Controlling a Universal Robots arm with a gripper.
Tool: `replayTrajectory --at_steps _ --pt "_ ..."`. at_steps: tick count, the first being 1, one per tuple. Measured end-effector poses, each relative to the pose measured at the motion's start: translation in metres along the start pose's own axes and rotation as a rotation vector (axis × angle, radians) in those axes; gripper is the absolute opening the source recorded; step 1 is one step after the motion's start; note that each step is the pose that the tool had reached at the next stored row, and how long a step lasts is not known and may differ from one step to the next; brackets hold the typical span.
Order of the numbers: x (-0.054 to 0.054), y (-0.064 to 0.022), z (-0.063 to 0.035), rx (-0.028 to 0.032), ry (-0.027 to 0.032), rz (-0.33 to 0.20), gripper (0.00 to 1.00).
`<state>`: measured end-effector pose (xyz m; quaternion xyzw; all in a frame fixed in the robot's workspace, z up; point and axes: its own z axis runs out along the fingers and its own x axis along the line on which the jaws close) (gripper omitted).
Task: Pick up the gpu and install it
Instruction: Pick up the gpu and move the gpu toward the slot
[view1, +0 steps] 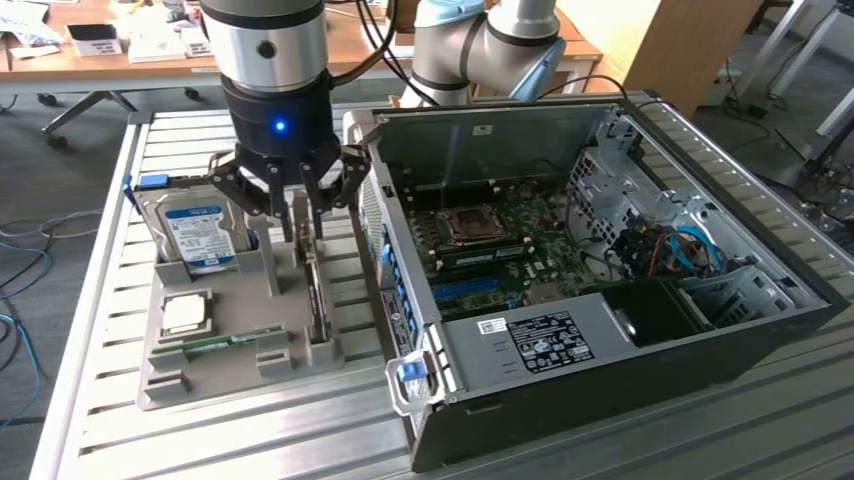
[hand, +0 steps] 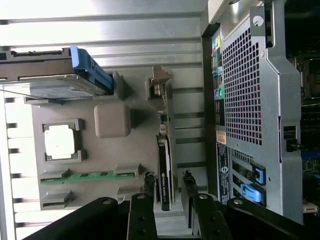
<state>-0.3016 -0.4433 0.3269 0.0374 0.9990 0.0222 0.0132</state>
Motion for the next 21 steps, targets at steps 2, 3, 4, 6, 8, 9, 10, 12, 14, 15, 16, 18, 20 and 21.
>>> replayTrajectory --at_steps 2,3,4,6,8,9,10,12,14,15,16,18,20,21 --pt "0.0000 0.0000 0.0004 -0.0001 -0.0001 0.000 0.36" --pt "0.0000 0.0000 0.0011 -0.0004 -0.0004 0.000 0.36" --pt "0.0000 -0.0001 0.0019 -0.0003 -0.0003 0.000 0.36" --pt "0.0001 -0.0002 0.0035 -0.0001 -0.0001 0.000 0.36" --pt "0.0001 -0.0002 0.0045 0.0001 0.0001 0.000 0.36" --pt "0.0001 -0.0002 0.0045 0.0002 0.0001 0.000 0.36" --pt "0.0001 -0.0002 0.0046 0.0000 0.0000 0.000 0.36" --pt "0.0001 -0.0002 0.0047 0.0000 0.0000 0.000 0.36" --pt "0.0001 -0.0002 0.0048 0.0000 0.0000 0.000 0.36" --pt "0.0001 -0.0002 0.0053 -0.0003 -0.0003 0.000 0.36" --pt "0.0001 -0.0002 0.0058 -0.0003 -0.0003 0.000 0.36" --pt "0.0001 -0.0003 0.0068 0.0000 0.0000 0.000 0.36" --pt "0.0002 -0.0003 0.0071 0.0002 0.0001 0.000 0.36" --pt "0.0002 -0.0003 0.0071 0.0001 0.0001 0.000 0.36"
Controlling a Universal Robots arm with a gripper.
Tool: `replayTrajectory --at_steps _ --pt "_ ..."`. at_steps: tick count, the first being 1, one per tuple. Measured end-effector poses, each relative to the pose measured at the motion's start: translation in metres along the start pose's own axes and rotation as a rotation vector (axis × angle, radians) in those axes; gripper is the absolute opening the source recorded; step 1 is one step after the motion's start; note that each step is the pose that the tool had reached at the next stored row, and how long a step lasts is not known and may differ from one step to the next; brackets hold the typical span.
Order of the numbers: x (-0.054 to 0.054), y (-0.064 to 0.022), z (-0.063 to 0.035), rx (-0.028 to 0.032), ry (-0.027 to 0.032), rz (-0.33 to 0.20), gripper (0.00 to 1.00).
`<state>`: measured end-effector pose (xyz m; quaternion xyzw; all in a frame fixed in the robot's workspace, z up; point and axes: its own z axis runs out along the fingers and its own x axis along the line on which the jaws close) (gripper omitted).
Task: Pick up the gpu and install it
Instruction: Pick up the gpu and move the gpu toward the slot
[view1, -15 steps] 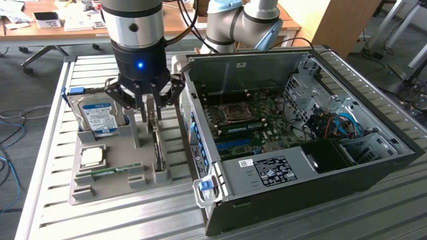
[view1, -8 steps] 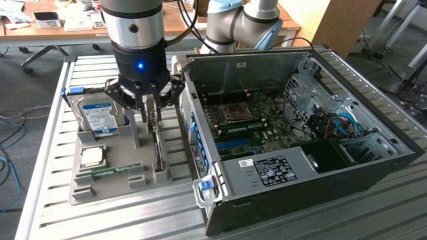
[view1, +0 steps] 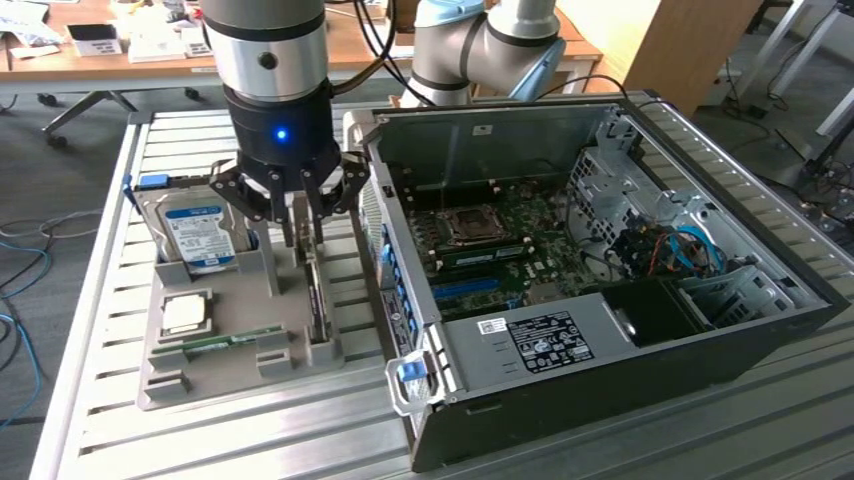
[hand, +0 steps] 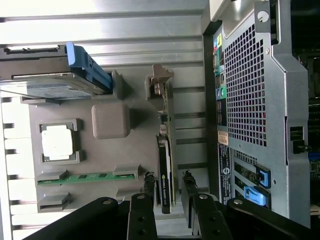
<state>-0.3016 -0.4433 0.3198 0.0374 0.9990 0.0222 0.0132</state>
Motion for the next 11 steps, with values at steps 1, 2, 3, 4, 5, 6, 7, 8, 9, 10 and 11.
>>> replayTrajectory --at_steps 1,2,3,4,5,6,7,8,9,10,11 --pt "0.0000 0.0000 0.0000 -0.0001 0.0000 0.000 0.36" --pt "0.0000 0.0000 0.0001 -0.0002 -0.0001 0.000 0.36" --pt "0.0000 0.0000 0.0001 -0.0001 0.0000 0.000 0.36" --pt "0.0000 0.0000 0.0001 -0.0001 -0.0001 0.000 0.36" --pt "0.0000 0.0000 0.0001 -0.0001 0.0000 0.000 0.36" --pt "0.0000 0.0000 0.0006 -0.0003 -0.0003 0.000 0.36" --pt "0.0000 0.0000 0.0013 -0.0004 -0.0004 0.000 0.36" --pt "0.0001 -0.0001 0.0019 -0.0003 -0.0002 0.000 0.36" --pt "0.0001 -0.0001 0.0027 -0.0001 -0.0001 0.000 0.36" --pt "0.0001 -0.0001 0.0035 -0.0002 -0.0001 0.000 0.36" --pt "0.0001 -0.0002 0.0042 -0.0002 -0.0002 0.000 0.36"
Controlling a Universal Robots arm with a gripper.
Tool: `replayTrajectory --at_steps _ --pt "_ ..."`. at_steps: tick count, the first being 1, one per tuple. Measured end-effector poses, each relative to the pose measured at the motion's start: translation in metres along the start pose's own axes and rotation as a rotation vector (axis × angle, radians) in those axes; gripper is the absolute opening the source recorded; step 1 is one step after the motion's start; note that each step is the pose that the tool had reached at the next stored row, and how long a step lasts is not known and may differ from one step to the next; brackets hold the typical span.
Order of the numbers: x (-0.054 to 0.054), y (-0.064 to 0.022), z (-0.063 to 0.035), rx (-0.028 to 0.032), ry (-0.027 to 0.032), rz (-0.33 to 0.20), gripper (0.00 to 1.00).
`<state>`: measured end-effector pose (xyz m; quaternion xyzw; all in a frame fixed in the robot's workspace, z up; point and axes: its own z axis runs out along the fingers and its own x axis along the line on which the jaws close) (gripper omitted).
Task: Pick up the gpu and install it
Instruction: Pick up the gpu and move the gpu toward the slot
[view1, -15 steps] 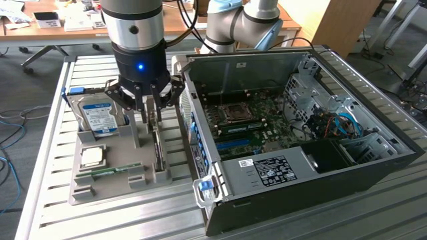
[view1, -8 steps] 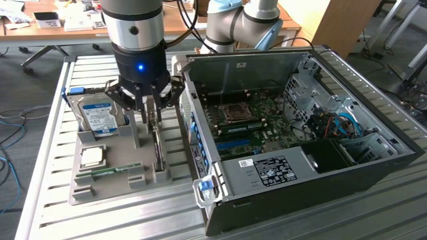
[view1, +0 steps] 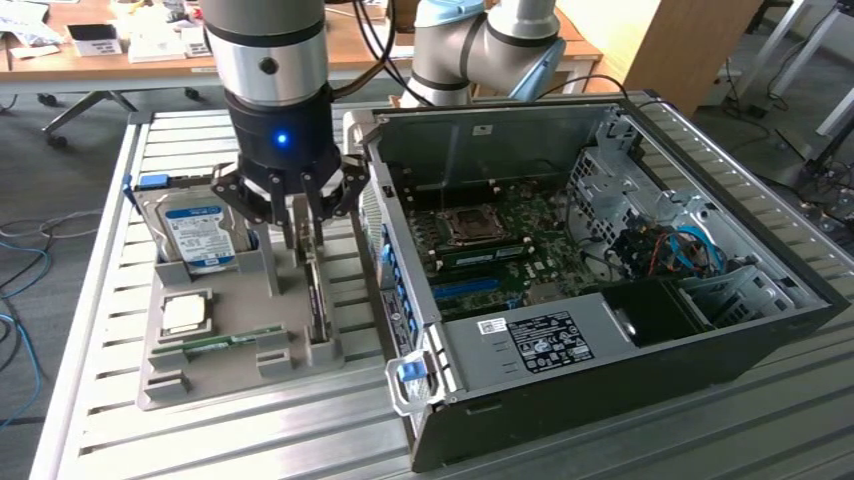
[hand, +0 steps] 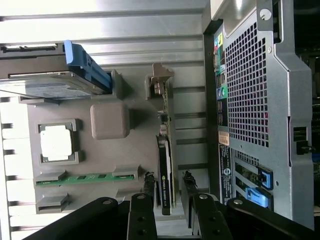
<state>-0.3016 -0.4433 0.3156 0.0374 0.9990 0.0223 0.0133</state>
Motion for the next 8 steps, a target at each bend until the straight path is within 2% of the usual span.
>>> replayTrajectory --at_steps 8 --pt "0.0001 -0.0001 0.0024 0.0002 0.0001 0.000 0.36"
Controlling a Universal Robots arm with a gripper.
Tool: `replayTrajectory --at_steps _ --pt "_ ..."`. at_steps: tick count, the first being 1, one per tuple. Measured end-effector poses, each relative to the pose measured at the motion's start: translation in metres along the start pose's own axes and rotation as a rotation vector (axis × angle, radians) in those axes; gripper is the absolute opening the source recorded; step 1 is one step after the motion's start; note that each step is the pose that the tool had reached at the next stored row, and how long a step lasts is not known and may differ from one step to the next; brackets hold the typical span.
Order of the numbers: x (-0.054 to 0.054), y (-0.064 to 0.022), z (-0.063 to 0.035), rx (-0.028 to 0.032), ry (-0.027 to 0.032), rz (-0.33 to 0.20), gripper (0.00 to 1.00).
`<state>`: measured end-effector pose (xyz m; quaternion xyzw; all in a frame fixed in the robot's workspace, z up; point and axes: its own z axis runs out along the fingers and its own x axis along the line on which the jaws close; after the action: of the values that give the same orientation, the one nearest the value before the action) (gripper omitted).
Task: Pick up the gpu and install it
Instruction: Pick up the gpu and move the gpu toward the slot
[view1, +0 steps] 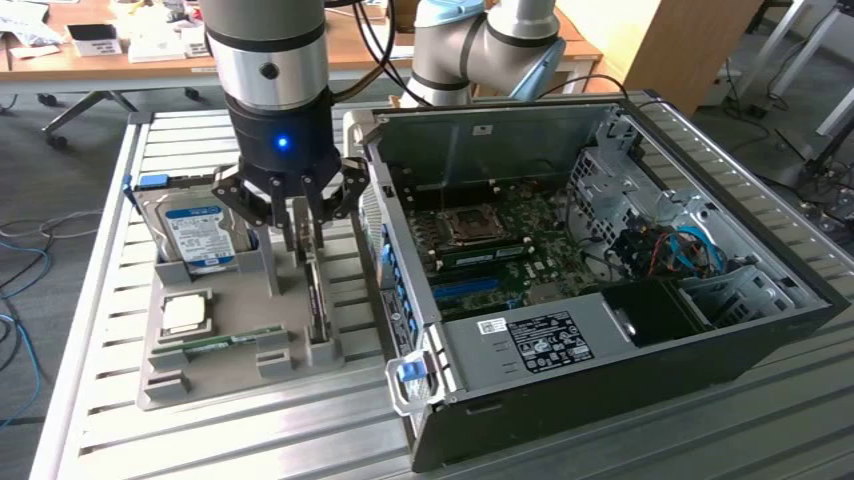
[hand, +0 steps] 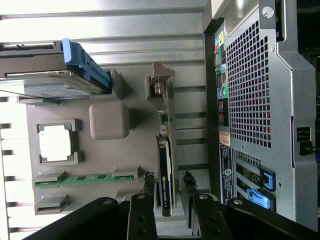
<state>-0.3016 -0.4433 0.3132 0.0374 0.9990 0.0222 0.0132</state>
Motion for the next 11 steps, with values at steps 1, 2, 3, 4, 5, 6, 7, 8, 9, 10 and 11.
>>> replayTrajectory --at_steps 1,2,3,4,5,6,7,8,9,10,11 --pt "0.0000 0.0000 0.0000 0.0000 0.0000 0.000 0.36" --pt "0.0000 0.0000 0.0001 -0.0001 -0.0001 0.000 0.36" --pt "0.0000 0.0000 0.0003 -0.0001 -0.0001 0.000 0.36" --pt "0.0000 0.0000 0.0006 -0.0001 -0.0002 0.000 0.36" --pt "0.0000 0.0000 0.0009 -0.0002 -0.0001 0.000 0.36" --pt "0.0000 0.0000 0.0011 0.0000 0.0000 0.000 0.36" --pt "0.0000 -0.0001 0.0015 -0.0001 -0.0001 0.000 0.36" --pt "0.0000 -0.0001 0.0017 -0.0001 0.0000 0.000 0.36" --pt "0.0001 -0.0001 0.0020 0.0000 0.0000 0.000 0.36" --pt "0.0000 -0.0001 0.0022 0.0000 0.0000 0.000 0.36" --pt "0.0001 -0.0001 0.0024 0.0001 0.0001 0.000 0.36"
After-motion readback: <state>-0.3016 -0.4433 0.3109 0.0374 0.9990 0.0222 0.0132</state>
